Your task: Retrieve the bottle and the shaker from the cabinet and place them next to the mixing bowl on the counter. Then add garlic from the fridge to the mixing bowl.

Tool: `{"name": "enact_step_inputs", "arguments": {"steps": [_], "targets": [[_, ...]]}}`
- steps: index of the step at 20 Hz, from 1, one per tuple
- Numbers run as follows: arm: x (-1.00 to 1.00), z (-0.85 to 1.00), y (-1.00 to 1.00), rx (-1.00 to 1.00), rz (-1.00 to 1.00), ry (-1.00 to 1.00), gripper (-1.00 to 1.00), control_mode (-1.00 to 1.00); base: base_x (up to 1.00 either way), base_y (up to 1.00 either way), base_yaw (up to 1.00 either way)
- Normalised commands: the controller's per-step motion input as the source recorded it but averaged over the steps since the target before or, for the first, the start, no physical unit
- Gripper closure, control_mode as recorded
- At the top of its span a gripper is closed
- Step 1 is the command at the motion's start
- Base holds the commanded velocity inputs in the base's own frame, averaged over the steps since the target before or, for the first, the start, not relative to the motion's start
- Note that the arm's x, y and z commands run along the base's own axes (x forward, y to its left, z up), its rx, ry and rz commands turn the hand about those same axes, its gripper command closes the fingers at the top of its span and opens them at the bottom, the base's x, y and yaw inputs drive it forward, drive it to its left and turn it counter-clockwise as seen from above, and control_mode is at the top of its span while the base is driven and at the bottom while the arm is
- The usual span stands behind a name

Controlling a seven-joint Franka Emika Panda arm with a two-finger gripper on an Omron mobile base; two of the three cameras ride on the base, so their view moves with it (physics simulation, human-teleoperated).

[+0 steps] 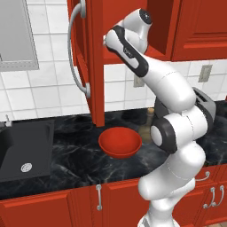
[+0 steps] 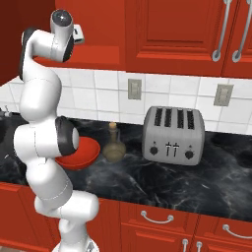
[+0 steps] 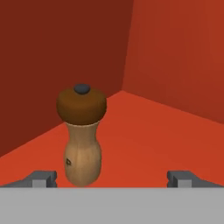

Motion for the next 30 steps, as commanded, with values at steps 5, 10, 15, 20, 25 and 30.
{"name": "enact_step_inputs", "arguments": {"steps": [5, 10, 15, 20, 25, 30], "targets": [[0.00, -0.01, 0.00, 0.01, 0.00, 0.00, -1.00, -1.00, 0.00, 0.00, 0.00], [0.08, -0.13, 0.05, 0.04, 0.03, 0.00, -1.00, -1.00, 0.00, 0.00, 0.00], [0.28, -0.20, 0.02, 0.08, 0.15, 0.00, -1.00, -1.00, 0.00, 0.00, 0.00], [0.04, -0.03, 0.01, 0.00, 0.08, 0.00, -1.00, -1.00, 0.00, 0.00, 0.00], [0.00, 0.00, 0.21, 0.00, 0.01, 0.00, -1.00, -1.00, 0.00, 0.00, 0.00], [0.00, 0.00, 0.34, 0.00, 0.00, 0.00, -1.00, -1.00, 0.00, 0.00, 0.00]]}}
